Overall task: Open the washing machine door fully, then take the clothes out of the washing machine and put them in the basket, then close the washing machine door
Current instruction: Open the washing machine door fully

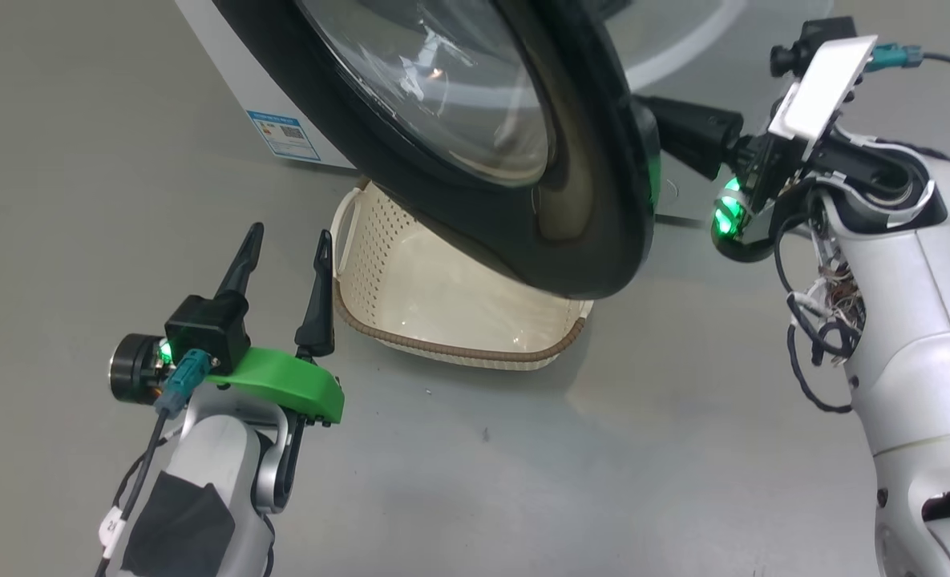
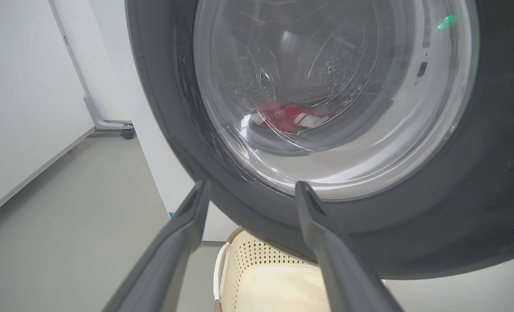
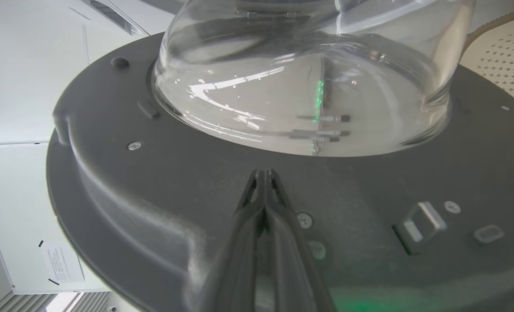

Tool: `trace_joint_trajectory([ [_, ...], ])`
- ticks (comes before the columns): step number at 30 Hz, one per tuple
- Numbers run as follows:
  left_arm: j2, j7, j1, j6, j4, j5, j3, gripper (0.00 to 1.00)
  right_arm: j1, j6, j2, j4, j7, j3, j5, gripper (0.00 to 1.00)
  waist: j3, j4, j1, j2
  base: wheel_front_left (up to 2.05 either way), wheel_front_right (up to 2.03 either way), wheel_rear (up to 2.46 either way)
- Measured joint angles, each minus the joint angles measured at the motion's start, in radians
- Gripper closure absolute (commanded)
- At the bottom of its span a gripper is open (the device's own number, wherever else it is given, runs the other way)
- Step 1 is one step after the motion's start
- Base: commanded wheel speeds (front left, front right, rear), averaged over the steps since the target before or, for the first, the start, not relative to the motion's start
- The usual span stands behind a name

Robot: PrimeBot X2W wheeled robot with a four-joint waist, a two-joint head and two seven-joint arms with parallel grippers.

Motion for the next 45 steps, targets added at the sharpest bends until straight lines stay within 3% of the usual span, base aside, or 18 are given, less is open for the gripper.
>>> trace_joint_trajectory([
  [23, 0.000, 0.000, 0.058, 0.000, 0.030, -0.003, -0.004, 0.00, 0.202, 0.001, 0.016, -0.115, 0.063, 0.126, 0.043, 1.00, -0.081, 0.109, 0.0000, 0.0000, 0.00, 0.00, 0.00],
  [45, -0.001, 0.000, 0.092, 0.000, 0.035, -0.030, -0.020, 0.00, 0.264, 0.001, 0.017, -0.191, 0.022, 0.292, 0.160, 1.00, -0.100, 0.219, 0.0000, 0.0000, 0.00, 0.00, 0.00],
])
